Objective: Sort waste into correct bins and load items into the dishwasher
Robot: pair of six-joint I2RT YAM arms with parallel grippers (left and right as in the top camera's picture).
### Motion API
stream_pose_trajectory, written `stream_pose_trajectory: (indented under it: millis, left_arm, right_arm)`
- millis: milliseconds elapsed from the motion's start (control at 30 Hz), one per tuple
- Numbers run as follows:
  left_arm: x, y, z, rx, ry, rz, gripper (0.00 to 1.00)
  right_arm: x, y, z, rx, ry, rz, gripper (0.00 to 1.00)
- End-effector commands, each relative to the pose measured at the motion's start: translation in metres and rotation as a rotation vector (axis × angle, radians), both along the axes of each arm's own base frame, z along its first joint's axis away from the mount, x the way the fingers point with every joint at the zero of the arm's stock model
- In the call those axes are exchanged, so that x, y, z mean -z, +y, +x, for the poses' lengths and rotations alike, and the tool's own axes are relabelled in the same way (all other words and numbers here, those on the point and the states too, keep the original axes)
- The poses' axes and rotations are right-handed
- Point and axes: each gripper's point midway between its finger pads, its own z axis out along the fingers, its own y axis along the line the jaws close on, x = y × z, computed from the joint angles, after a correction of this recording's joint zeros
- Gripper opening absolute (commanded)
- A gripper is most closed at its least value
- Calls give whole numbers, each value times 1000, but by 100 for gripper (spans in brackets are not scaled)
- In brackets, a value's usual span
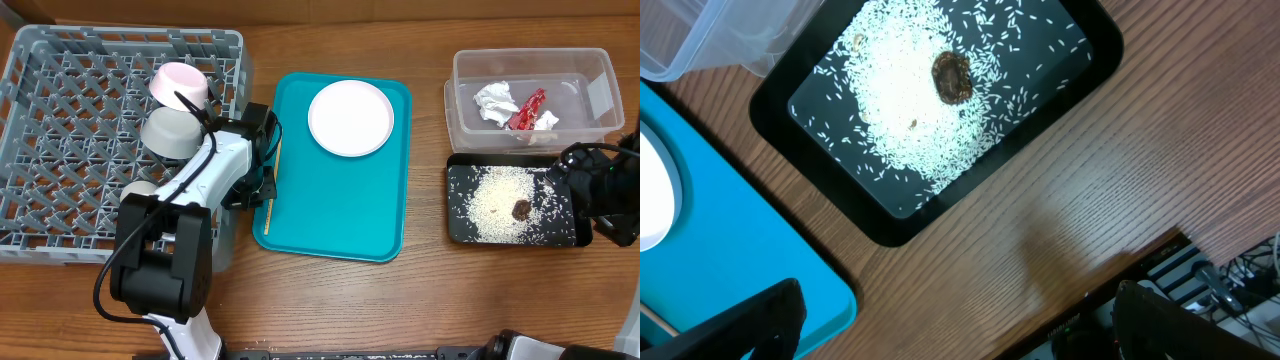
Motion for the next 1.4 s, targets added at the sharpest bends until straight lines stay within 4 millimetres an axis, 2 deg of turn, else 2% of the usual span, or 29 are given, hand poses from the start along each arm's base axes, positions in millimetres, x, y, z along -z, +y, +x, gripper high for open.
stream_pose_trajectory:
  millis: [0, 400, 900, 1033, 1133, 1367]
  left_arm:
    - [27, -15, -44, -30, 188, -97, 4]
    - [27, -20, -45, 71, 181, -52, 4]
    - [25, -21, -44, 73, 179, -53, 4]
    - [24, -31, -44, 68, 187, -106, 4]
    - [22, -43, -52, 66, 224, -182, 4]
    - [19, -49, -61, 73, 259, -193, 4]
  right_arm:
    - [-3, 0, 1, -5, -11, -10, 100]
    - [-3, 0, 1, -5, -11, -11, 100]
    - [-3, -1, 1, -5, -11, -11, 100]
    - [-3, -1, 1, -5, -11, -11, 100]
    - [-3, 0, 1, -5, -11, -11, 100]
    - [-3, 0, 1, -5, -11, -11, 100]
